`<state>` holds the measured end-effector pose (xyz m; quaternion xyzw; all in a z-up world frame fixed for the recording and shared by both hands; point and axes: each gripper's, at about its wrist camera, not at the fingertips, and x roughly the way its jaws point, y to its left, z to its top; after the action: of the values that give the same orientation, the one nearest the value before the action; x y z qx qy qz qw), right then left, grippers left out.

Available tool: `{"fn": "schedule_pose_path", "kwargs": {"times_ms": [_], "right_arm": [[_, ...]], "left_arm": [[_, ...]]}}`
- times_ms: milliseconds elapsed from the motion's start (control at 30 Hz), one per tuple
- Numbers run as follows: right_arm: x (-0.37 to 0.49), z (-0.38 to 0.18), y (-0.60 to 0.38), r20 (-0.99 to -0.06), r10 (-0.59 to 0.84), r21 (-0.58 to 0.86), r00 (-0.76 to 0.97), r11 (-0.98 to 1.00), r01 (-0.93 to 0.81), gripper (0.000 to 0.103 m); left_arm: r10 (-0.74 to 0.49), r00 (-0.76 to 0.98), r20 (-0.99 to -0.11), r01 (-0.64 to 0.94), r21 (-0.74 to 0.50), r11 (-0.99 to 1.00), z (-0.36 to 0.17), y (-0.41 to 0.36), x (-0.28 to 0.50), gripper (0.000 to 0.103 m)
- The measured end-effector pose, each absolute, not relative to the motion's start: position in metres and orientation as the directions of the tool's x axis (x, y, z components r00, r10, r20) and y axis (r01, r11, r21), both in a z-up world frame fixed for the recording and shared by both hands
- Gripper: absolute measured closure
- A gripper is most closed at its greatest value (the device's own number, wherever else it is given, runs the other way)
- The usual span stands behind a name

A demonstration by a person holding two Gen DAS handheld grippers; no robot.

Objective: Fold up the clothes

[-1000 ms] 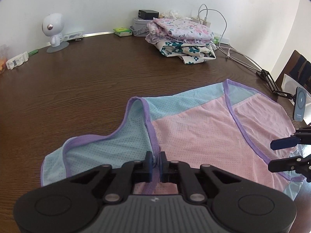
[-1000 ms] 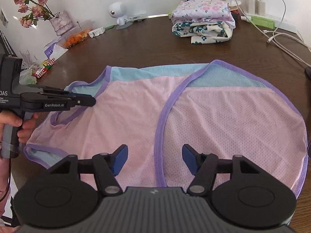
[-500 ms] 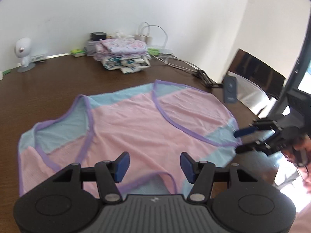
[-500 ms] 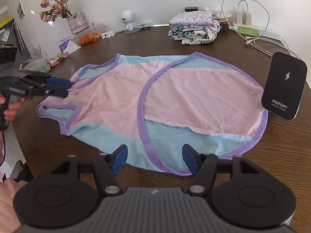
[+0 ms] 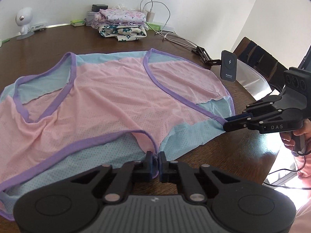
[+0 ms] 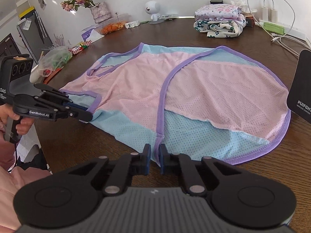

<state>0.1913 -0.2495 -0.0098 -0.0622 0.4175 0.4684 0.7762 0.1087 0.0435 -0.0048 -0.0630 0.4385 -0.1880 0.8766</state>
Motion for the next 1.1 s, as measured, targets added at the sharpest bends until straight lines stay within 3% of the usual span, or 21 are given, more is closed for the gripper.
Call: {"fn": "schedule_pose_path", "kwargs": {"times_ms": [400, 467, 533, 600, 633, 767, 867, 933, 1100], "right_arm": [[0.187, -0.013, -0.281, -0.699, 0.698, 0.369, 0.155, 0.537, -0.759, 0.100], [0.188, -0.011, -0.286, -0.674, 0.723, 0.408, 0.149, 0.533, -0.741, 0.096], [0.193, -0.004, -0.294, -0.645, 0.737, 0.418, 0.201, 0.560, -0.715, 0.084], [0.198, 0.004, -0.301, -0.625, 0.730, 0.402, 0.276, 0.604, -0.688, 0.063], [0.202, 0.007, -0.302, -0.634, 0.700, 0.368, 0.329, 0.648, -0.667, 0.061], [0.228, 0.003, -0.295, -0.691, 0.531, 0.226, 0.491, 0.803, -0.551, 0.058], [0.247, -0.008, -0.287, -0.703, 0.485, 0.179, 0.520, 0.828, -0.531, 0.057], [0.254, -0.015, -0.280, -0.708, 0.452, 0.137, 0.542, 0.841, -0.523, 0.055], [0.243, -0.015, -0.267, -0.733, 0.390, 0.033, 0.557, 0.839, -0.544, 0.043]], "left_arm": [[-0.451, 0.535, -0.714, 0.179, -0.427, 0.887, -0.012, 0.082, 0.087, 0.100], [-0.465, 0.545, -0.698, 0.187, -0.440, 0.878, -0.010, 0.086, 0.085, 0.095], [-0.479, 0.573, -0.665, 0.200, -0.454, 0.869, -0.002, 0.088, 0.082, 0.087], [-0.456, 0.621, -0.637, 0.204, -0.431, 0.879, 0.010, 0.093, 0.080, 0.073], [-0.438, 0.646, -0.625, 0.201, -0.414, 0.888, 0.016, 0.095, 0.079, 0.066], [-0.303, 0.685, -0.662, 0.129, -0.299, 0.946, 0.018, 0.101, 0.096, 0.068], [-0.246, 0.681, -0.690, 0.102, -0.243, 0.965, 0.005, 0.104, 0.110, 0.068], [-0.210, 0.678, -0.704, 0.091, -0.203, 0.975, -0.002, 0.104, 0.114, 0.074], [-0.155, 0.690, -0.707, 0.100, -0.119, 0.988, -0.007, 0.104, 0.105, 0.078]]}}
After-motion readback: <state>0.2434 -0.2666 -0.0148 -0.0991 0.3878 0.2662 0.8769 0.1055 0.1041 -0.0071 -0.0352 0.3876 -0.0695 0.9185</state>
